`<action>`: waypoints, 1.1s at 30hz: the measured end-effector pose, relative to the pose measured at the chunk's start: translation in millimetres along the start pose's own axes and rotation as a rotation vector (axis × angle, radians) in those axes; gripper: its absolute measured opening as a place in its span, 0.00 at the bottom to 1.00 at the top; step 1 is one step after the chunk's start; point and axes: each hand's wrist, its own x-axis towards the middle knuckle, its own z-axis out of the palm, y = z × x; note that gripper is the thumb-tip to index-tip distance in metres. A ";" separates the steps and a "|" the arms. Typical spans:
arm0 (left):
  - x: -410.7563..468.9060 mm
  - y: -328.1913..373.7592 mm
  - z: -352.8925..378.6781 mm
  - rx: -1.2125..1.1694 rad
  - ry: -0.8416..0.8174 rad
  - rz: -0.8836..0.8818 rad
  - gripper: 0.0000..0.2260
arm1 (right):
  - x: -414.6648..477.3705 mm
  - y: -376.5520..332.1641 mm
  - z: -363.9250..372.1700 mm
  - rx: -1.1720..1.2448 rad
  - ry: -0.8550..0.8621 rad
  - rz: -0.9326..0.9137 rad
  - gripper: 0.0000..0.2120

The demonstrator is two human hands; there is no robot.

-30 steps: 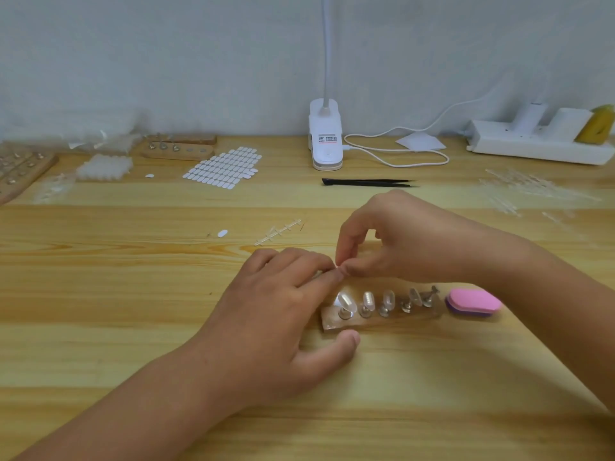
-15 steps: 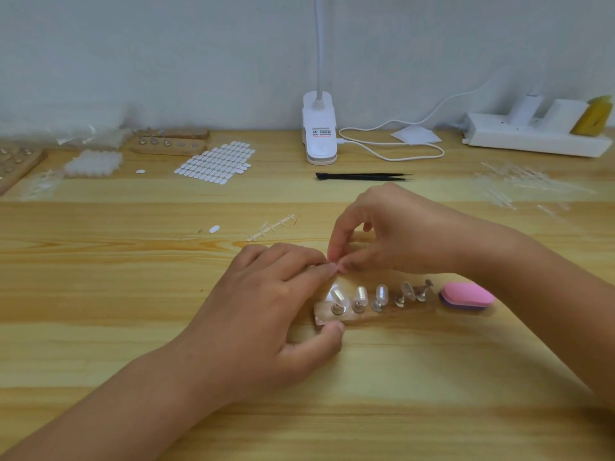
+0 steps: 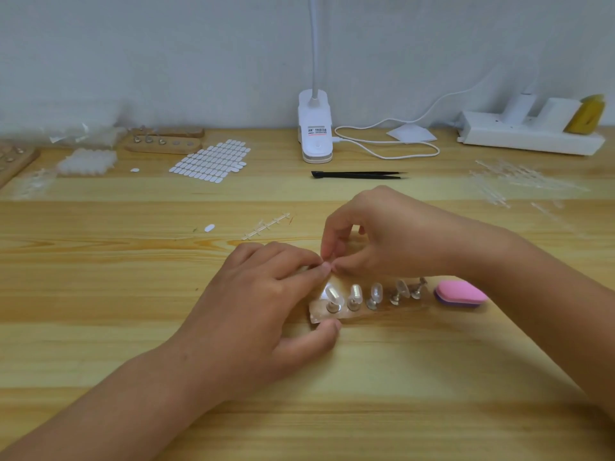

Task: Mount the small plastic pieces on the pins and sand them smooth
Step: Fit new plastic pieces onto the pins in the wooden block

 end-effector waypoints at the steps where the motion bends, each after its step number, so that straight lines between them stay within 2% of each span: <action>1: -0.1 0.0 0.1 -0.002 0.005 -0.001 0.25 | 0.1 -0.8 0.5 0.012 0.002 0.011 0.03; 7: -0.3 1.5 -1.2 0.009 0.000 -0.005 0.24 | 0.9 -1.5 2.1 0.238 -0.022 0.195 0.04; 11: -1.1 2.0 -2.0 0.026 -0.018 -0.005 0.24 | 1.3 -0.3 1.0 0.278 -0.023 0.229 0.06; 19: 0.2 4.6 -3.4 0.110 -0.016 -0.030 0.23 | -3.4 4.4 -25.7 0.201 0.052 0.190 0.06; 23: -0.8 7.4 -9.7 0.151 -0.054 -0.114 0.30 | -20.2 8.1 -53.7 0.274 0.102 0.083 0.03; 26: 0.6 14.9 -14.2 0.078 -0.016 -0.141 0.35 | -41.4 18.0 -61.6 0.228 0.057 -0.016 0.02; 29: 13.2 29.9 -16.1 0.025 0.037 -0.086 0.31 | -61.3 31.3 -55.3 0.153 0.009 -0.033 0.03; 33: 41.4 55.4 -9.2 -0.068 0.028 -0.043 0.17 | -74.4 40.2 -46.1 0.250 -0.068 -0.098 0.05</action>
